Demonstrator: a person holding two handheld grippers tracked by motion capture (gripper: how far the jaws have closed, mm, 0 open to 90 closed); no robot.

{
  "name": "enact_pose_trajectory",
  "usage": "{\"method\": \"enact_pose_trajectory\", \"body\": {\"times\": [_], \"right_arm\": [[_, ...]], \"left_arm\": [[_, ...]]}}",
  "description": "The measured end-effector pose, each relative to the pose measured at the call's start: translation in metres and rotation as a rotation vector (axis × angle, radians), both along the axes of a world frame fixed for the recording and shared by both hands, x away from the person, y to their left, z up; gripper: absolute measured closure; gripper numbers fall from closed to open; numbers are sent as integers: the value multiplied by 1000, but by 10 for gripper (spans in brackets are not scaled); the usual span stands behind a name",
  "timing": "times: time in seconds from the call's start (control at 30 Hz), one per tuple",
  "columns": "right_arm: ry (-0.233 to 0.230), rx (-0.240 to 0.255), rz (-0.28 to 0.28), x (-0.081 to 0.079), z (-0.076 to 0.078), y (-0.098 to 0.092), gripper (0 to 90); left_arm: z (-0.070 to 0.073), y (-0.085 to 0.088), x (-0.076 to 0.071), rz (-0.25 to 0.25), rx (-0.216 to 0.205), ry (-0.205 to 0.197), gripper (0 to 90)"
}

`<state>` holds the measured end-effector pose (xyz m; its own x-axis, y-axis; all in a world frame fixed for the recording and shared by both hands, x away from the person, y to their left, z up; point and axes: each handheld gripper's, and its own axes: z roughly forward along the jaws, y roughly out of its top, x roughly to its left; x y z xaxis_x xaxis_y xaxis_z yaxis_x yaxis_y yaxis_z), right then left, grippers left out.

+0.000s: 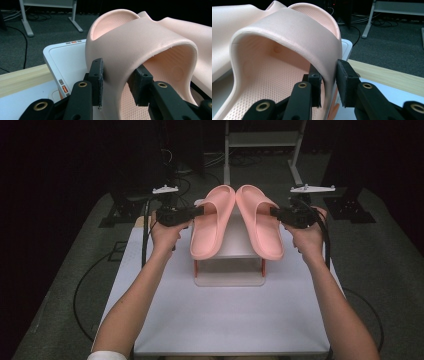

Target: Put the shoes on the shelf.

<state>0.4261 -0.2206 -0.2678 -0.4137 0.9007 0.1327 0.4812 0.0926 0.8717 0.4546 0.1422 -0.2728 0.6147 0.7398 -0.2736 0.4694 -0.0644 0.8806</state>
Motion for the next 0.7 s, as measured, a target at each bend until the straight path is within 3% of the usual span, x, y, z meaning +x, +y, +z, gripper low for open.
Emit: {"method": "enact_pose_trajectory", "body": {"times": [0.7], "right_arm": [[18,19,-19,10,-1,9,710]], "left_arm": [[-3,-5,8,14,-2,14,648]]}}
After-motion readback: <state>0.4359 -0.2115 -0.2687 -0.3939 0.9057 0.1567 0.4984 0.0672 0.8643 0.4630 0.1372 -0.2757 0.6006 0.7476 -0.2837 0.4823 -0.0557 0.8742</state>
